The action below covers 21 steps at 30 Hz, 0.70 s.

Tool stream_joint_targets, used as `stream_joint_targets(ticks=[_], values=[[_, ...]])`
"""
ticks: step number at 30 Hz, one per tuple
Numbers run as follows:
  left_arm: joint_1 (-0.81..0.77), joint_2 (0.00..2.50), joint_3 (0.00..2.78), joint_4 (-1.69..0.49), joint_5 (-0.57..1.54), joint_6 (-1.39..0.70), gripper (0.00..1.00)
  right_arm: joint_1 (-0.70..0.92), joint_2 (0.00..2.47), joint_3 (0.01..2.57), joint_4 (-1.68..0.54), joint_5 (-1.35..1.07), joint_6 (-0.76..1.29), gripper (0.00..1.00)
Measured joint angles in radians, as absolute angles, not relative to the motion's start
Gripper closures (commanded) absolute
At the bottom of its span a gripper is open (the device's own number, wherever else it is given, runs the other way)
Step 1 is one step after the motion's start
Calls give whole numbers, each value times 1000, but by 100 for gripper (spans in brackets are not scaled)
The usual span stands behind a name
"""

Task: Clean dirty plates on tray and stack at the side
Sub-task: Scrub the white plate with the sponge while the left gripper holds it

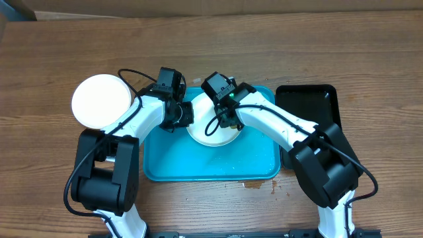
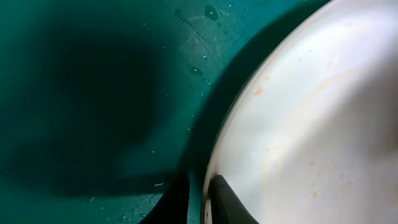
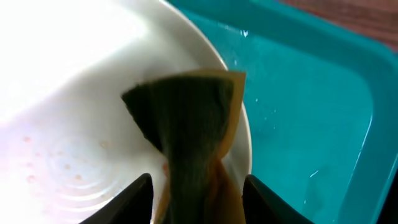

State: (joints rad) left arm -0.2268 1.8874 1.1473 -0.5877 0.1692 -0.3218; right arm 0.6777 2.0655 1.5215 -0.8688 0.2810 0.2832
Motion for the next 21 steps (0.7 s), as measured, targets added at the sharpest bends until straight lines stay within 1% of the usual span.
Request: stream_joint_targets(ticks=[7, 8, 9, 11, 12, 13, 21], values=[[-227, 1887, 1147, -588, 169, -322, 85, 677, 2065, 1528, -863, 280, 283, 54], [-227, 1887, 1147, -588, 169, -322, 85, 677, 2065, 1528, -860, 280, 283, 59], [-227, 1887, 1147, -588, 169, -322, 85, 677, 2065, 1528, -855, 280, 282, 66], [-227, 1887, 1147, -588, 169, -322, 85, 677, 2065, 1525, -836, 280, 283, 87], [-227, 1887, 1147, -588, 169, -322, 85, 678, 2065, 1522, -826, 279, 286, 95], [-227, 1887, 1147, -588, 169, -322, 86, 677, 2065, 1517, -820, 279, 284, 96], [-227, 1887, 1147, -587, 172, -322, 89, 677, 2071, 1503, -818, 279, 281, 96]])
